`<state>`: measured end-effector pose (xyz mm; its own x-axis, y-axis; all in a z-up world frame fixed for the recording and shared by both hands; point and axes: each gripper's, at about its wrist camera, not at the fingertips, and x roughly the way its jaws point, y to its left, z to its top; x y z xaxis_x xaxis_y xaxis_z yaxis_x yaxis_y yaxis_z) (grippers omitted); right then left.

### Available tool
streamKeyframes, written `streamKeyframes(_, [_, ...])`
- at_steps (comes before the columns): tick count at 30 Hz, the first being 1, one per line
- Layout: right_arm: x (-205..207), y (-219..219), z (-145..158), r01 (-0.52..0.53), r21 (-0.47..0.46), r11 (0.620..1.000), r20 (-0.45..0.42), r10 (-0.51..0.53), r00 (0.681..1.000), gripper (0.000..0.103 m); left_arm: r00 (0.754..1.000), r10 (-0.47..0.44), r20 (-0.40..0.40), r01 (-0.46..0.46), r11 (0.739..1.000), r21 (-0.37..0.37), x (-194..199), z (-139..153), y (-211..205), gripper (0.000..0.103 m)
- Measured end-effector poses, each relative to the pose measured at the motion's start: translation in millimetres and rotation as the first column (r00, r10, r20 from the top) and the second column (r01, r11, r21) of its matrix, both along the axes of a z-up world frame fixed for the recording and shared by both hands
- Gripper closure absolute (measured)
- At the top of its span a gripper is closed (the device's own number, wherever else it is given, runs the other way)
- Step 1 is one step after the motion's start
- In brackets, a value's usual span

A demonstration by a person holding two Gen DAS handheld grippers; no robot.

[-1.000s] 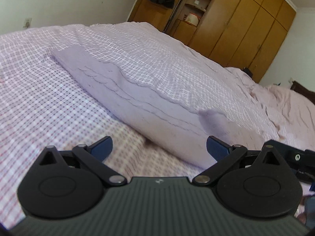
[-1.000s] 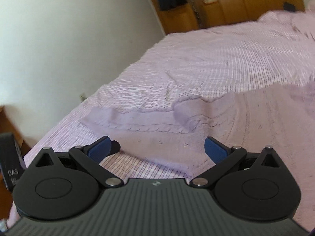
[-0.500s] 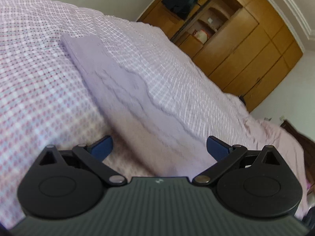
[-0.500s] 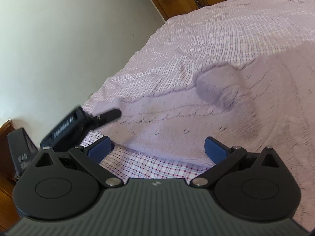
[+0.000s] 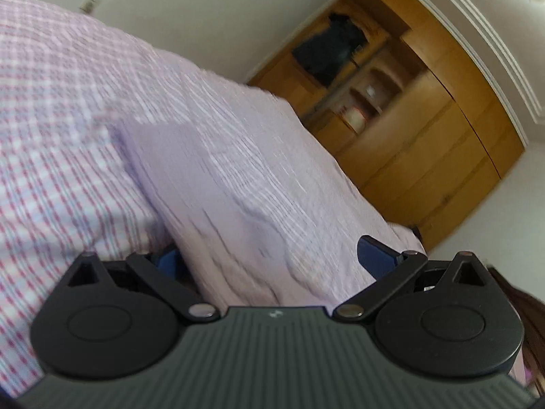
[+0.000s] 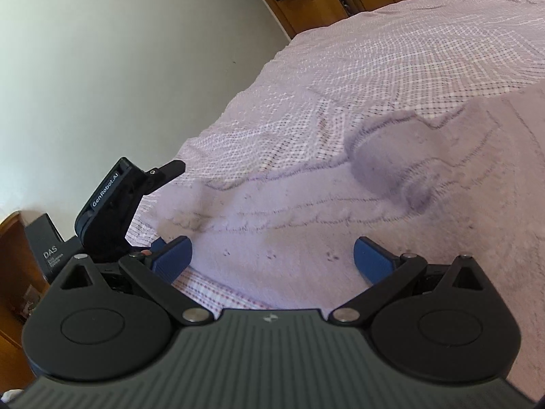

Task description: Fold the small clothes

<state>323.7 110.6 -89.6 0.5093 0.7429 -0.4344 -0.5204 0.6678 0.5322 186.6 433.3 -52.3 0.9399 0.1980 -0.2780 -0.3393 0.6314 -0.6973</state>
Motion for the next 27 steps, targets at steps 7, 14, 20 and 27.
streamKeyframes(7, [-10,-8,-25,0.007,0.092,0.996,0.073,-0.014,0.997,0.000,0.996,0.090,0.029,-0.089,0.996,-0.011,-13,4,20,0.001])
streamKeyframes(14, [-8,-24,-35,0.006,0.205,0.979,0.051,-0.017,0.999,0.000,0.986,0.168,-0.002,-0.168,0.985,-0.042,-27,9,36,0.029])
streamKeyframes(20, [-9,-28,-35,0.005,0.234,0.972,0.050,-0.018,0.999,0.000,0.974,0.224,-0.006,-0.224,0.970,-0.096,-47,5,41,0.093])
streamKeyframes(27, [-6,-32,-38,0.006,0.242,0.970,0.050,-0.019,0.999,0.000,0.971,0.239,0.011,-0.237,0.967,-0.090,-67,11,31,0.094])
